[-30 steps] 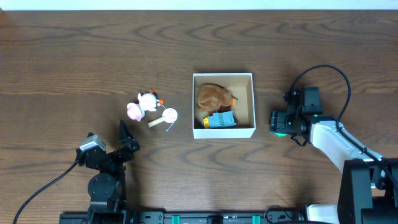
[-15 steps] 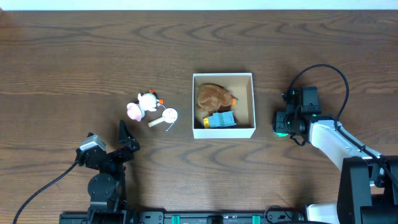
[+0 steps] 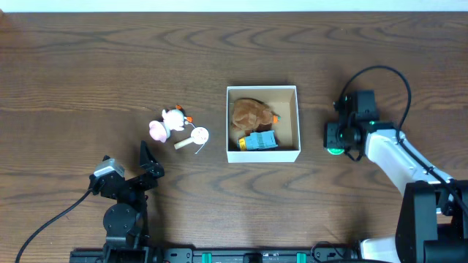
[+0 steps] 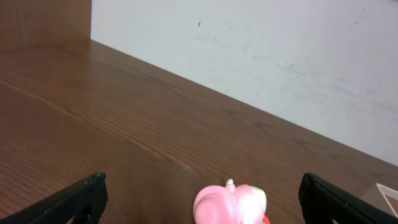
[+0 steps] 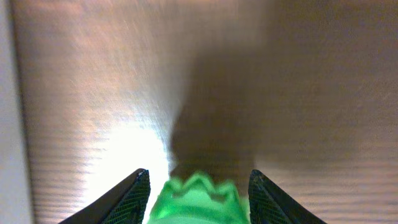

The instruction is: Pack container

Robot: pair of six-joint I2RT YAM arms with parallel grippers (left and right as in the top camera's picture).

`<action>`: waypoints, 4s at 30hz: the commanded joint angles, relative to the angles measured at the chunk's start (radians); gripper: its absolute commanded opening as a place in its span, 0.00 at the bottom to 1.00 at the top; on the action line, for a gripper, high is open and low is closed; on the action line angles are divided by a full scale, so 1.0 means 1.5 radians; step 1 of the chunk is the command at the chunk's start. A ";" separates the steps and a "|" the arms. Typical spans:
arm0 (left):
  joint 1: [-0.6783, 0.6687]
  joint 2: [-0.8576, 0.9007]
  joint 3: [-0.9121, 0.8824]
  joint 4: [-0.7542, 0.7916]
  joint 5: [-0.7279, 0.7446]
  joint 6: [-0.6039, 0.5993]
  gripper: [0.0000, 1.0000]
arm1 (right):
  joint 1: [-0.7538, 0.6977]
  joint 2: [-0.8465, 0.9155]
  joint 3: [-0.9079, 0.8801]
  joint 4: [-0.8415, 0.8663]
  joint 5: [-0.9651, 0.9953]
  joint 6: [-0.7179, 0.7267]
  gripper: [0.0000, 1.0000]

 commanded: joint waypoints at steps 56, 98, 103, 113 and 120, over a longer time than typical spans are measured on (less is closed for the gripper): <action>0.004 -0.004 -0.019 -0.012 -0.003 0.013 0.98 | -0.024 0.002 -0.082 0.139 0.017 -0.045 0.83; 0.004 -0.004 -0.019 -0.012 -0.003 0.013 0.98 | -0.022 0.000 -0.053 0.122 0.031 -0.045 0.54; 0.004 -0.004 -0.019 -0.012 -0.003 0.013 0.98 | -0.022 -0.049 -0.048 0.114 0.034 -0.045 0.53; 0.004 -0.004 -0.019 -0.012 -0.003 0.013 0.98 | 0.025 -0.153 -0.044 0.108 0.029 -0.049 0.49; 0.004 -0.004 -0.019 -0.012 -0.003 0.013 0.98 | 0.135 -0.216 0.005 0.086 0.056 -0.077 0.45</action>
